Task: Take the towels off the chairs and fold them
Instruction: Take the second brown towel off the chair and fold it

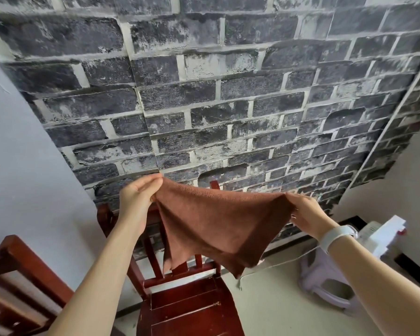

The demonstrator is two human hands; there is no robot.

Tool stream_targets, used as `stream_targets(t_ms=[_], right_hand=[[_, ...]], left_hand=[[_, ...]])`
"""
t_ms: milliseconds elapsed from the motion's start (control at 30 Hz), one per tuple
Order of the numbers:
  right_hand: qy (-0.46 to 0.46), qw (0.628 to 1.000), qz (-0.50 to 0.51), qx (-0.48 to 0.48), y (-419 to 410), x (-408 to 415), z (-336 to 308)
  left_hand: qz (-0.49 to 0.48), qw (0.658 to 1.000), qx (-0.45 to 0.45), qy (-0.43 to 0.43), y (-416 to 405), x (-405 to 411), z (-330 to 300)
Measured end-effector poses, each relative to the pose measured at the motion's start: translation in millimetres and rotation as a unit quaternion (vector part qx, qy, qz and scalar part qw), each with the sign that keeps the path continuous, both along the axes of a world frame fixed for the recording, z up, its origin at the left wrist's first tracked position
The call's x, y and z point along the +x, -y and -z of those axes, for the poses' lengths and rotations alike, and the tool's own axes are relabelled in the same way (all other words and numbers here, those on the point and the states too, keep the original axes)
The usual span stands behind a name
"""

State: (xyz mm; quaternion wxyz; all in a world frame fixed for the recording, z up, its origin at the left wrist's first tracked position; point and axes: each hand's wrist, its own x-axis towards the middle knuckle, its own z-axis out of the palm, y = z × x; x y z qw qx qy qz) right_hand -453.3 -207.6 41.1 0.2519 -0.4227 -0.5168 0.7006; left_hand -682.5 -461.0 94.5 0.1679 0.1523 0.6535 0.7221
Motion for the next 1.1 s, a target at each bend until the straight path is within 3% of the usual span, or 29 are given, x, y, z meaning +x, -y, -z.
stream_targets(t_ms=[67, 200, 367, 467, 533, 633, 733, 933, 1100], right_hand=[[-0.033, 0.998, 0.022, -0.040, -4.0, 1.1, -1.2], [-0.031, 0.999, 0.042, 0.016, -7.4, 4.4, -1.6], [0.087, 0.985, -0.024, 0.146, -7.9, 15.1, 2.3], [0.230, 0.911, -0.108, 0.324, 0.2, 21.5, 11.4], [0.282, 0.864, -0.169, 0.383, 12.5, 26.1, 22.6], [0.325, 0.831, -0.213, 0.398, 32.0, 39.3, 56.7], [0.343, 0.832, -0.172, 0.401, 49.1, 61.2, 104.4], [0.307, 0.876, -0.162, 0.335, 105.3, 94.1, 163.1], [0.303, 0.873, -0.176, 0.338, 124.2, 92.7, 186.8]], left_hand=[[-0.009, 1.000, -0.020, 0.007, -0.1, -3.8, 2.0], [0.014, 0.996, -0.084, -0.027, 2.1, -7.2, 5.5], [0.014, 0.947, -0.256, -0.192, 16.6, -6.8, 13.6], [0.015, 0.891, -0.363, -0.272, 27.0, -1.6, 30.5], [0.019, 0.871, -0.396, -0.289, 37.5, 1.8, 51.7], [0.055, 0.878, -0.399, -0.258, 61.3, 15.1, 93.6], [0.088, 0.906, -0.379, -0.168, 90.5, 44.1, 136.1], [-0.014, 0.912, -0.397, -0.106, 143.1, 103.6, 207.6], [-0.069, 0.907, -0.403, -0.098, 161.4, 126.1, 231.9]])
